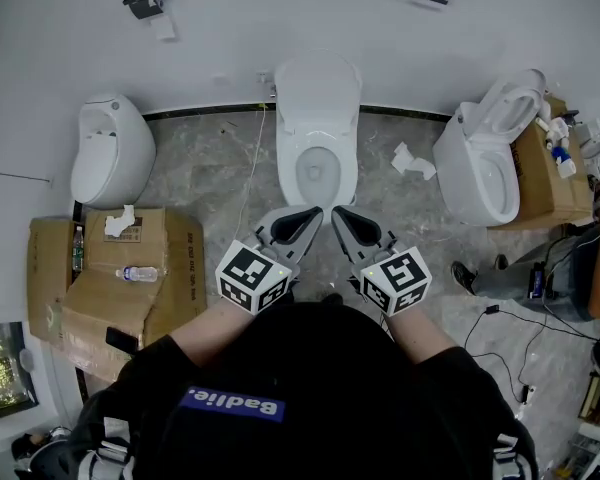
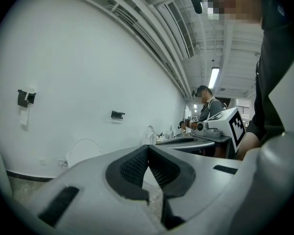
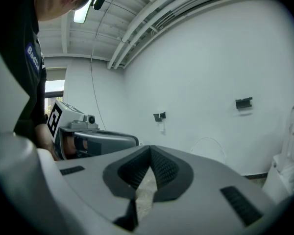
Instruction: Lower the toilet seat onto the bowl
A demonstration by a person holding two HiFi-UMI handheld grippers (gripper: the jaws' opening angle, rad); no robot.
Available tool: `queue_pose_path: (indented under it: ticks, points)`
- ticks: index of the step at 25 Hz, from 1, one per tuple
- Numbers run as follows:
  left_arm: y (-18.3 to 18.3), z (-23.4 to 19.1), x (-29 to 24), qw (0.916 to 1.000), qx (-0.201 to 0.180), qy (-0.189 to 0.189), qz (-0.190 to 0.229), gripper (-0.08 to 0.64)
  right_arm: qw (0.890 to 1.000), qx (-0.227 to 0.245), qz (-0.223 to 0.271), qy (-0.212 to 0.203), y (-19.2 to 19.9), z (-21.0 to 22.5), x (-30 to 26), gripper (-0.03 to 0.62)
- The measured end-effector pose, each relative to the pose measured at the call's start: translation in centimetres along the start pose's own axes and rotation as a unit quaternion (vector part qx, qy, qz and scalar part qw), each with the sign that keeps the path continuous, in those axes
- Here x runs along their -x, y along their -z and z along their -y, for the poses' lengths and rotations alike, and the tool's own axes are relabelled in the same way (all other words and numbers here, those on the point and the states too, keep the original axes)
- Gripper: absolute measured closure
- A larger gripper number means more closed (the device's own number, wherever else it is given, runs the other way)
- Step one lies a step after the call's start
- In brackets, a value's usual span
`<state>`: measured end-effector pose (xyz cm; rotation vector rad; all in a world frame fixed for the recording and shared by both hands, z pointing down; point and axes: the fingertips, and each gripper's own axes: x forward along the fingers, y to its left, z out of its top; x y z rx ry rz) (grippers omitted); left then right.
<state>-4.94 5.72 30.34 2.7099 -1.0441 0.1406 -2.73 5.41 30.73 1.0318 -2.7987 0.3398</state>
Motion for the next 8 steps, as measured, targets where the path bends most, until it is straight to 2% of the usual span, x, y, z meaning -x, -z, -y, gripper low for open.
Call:
queue_pose_path:
  ticks: [8]
  points:
    - [0.14, 0.04, 0.35, 1.0000, -0.001, 0.002, 0.000, 0.543, 1.000, 0.000, 0.000, 0.000, 0.10, -0.32, 0.01, 0.565]
